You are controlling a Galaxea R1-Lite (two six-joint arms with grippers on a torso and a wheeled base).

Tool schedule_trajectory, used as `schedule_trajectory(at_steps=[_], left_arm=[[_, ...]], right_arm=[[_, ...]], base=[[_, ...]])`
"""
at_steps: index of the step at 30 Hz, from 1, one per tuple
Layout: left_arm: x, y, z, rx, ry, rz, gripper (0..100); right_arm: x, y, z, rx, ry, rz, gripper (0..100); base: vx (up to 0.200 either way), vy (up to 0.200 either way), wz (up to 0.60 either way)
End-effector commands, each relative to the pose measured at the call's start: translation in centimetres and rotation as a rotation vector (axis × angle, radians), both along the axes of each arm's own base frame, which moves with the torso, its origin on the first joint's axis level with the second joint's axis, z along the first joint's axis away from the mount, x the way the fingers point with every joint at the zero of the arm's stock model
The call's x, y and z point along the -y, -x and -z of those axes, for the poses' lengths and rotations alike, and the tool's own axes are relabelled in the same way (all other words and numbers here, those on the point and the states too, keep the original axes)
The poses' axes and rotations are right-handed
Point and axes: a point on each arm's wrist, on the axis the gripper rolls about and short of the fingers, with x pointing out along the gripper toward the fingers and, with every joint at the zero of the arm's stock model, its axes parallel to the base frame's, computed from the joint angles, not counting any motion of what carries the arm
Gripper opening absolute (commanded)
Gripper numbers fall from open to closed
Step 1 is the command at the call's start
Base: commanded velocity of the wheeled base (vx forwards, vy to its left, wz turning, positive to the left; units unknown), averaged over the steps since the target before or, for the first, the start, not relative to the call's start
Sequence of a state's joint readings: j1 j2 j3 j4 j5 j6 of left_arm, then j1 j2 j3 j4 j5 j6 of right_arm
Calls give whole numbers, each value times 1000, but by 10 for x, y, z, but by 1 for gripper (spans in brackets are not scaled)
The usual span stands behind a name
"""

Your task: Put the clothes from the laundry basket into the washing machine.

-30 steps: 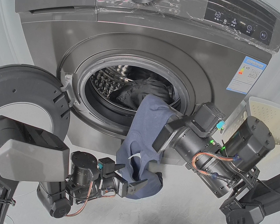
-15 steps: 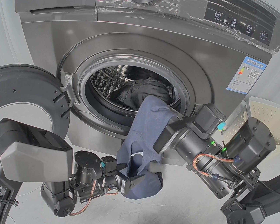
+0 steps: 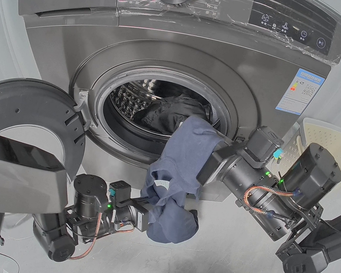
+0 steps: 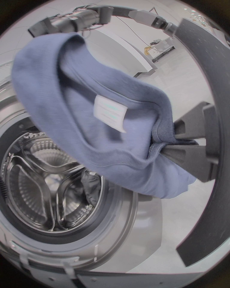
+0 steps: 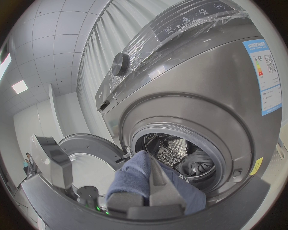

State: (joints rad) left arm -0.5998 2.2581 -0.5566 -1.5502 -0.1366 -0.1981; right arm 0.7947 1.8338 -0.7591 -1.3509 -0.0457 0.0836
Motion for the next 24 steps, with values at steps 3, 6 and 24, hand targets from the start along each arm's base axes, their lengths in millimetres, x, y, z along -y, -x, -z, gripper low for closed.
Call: schedule_trajectory(at_steps=[3,6,24], left_arm=[[-52,51,-69,86,60,-40,0],[-63,69,-91,146,100,-40,0],[-83,87,-127,277,167,17,0]], right_arm=[[34,14,16,-63,60,41,0],[48,26,28,-125,80,34,0],[72,-10,50,-178,-15,158,0]], base=[[0,0,0],[0,0,0],[0,0,0]])
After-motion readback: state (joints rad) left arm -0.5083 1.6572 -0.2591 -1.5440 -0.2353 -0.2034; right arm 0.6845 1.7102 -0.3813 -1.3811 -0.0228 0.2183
